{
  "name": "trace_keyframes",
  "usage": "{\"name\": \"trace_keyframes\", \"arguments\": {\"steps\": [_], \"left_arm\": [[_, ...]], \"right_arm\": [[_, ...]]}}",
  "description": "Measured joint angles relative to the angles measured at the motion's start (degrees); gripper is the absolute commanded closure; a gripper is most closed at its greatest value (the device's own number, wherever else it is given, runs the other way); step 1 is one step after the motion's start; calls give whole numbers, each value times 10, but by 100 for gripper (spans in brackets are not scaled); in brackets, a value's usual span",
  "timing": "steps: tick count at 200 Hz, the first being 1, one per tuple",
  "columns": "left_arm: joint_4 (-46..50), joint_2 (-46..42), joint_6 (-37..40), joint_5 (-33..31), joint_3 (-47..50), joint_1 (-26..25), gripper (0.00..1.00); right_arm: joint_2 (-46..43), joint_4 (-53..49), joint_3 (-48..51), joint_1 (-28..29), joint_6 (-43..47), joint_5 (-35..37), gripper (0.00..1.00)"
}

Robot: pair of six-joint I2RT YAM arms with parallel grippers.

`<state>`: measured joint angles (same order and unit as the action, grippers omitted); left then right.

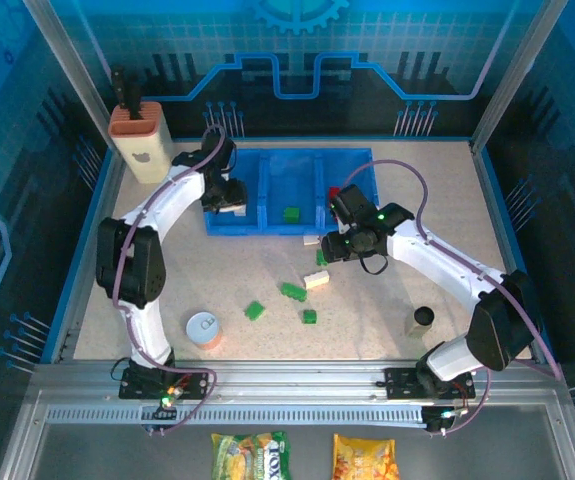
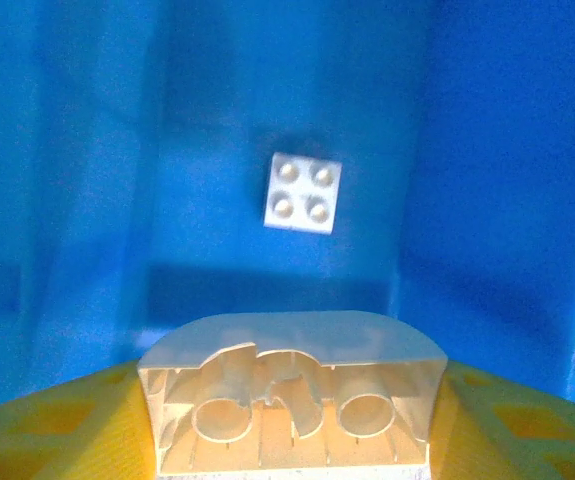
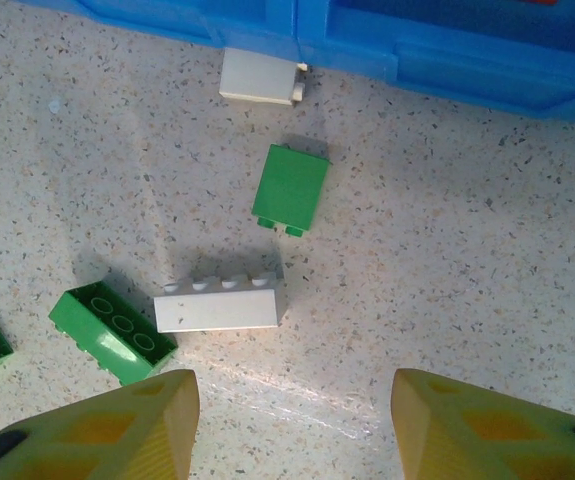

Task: Sort the legos into containers by color
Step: Place the lego in the container.

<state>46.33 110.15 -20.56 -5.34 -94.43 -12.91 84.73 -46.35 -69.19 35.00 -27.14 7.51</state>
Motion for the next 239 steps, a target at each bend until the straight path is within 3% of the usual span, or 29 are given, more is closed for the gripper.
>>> {"name": "trace_keyframes", "arguments": {"steps": [134, 239], "left_arm": [[-23, 209, 32, -34, -188, 8, 38], [-19, 257, 47, -38, -222, 17, 33]], "right_arm": [[0, -21, 0, 0, -1, 1, 45], [0, -30, 0, 4, -10, 11, 45]]}}
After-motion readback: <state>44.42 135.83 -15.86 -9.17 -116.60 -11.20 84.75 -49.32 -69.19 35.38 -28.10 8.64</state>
